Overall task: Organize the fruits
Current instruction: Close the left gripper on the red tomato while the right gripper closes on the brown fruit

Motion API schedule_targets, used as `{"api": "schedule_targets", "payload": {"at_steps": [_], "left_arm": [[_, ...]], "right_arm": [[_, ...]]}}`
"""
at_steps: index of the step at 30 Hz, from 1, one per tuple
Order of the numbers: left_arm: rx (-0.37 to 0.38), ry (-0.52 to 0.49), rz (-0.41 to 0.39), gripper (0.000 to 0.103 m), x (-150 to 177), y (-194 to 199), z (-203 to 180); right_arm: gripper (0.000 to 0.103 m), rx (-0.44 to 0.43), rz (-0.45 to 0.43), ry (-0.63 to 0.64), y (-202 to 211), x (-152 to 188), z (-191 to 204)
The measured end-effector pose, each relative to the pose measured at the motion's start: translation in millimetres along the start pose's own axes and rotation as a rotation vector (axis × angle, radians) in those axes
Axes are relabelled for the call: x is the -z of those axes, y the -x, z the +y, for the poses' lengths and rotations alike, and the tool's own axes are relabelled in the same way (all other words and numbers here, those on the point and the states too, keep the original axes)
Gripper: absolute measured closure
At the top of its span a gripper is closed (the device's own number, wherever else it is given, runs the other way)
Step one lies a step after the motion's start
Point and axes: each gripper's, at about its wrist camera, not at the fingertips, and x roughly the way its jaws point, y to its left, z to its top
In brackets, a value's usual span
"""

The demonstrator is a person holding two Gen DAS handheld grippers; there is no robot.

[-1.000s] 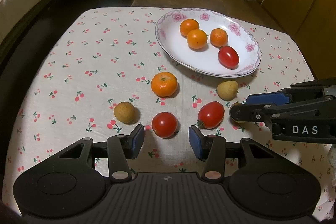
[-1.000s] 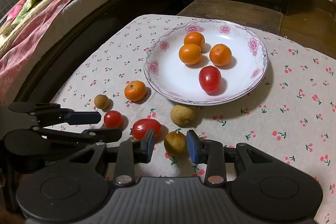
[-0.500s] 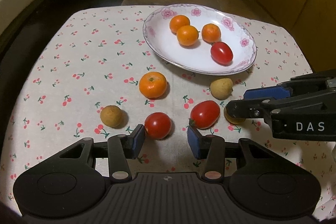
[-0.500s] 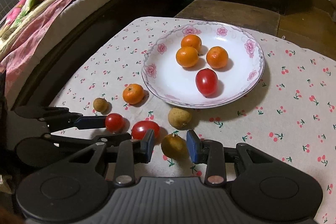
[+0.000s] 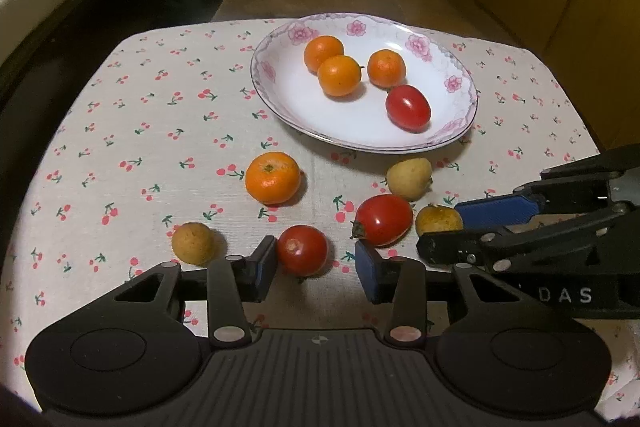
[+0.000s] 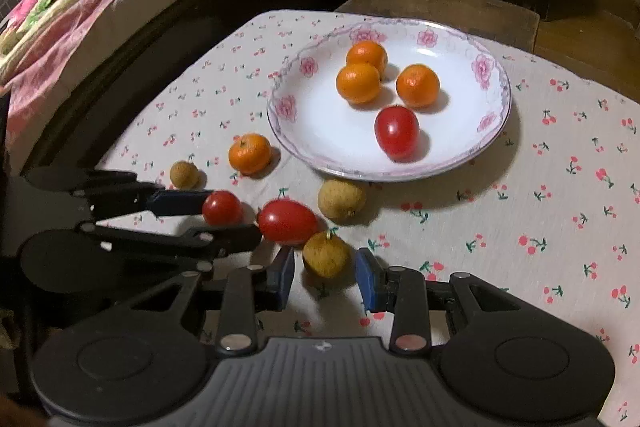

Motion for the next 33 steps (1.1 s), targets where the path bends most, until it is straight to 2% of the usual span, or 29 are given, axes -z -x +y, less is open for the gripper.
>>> {"api": "schedule_targets", "payload": {"at_steps": [11, 14, 19, 33], "left_arm": [[-0.016, -0.034, -0.01, 0.056, -1, -2, -4], [-0.02, -0.03, -0.008, 0.058, -1, -2, -4], [-0.009, -0.042, -0.003, 0.068, -1, 2, -7], [0.0, -0.044, -0.014, 0.069, -1, 8, -10]], "right_arm": [[0.068, 0.007, -0.024, 0.025, 0, 1, 0], [0.073, -0.002, -0.026, 0.029, -1, 1, 1], [0.075, 0.011, -0.016, 0.055, -3, 1, 5], [0.075, 0.036, -0.026, 0.025, 5, 7, -3]]}}
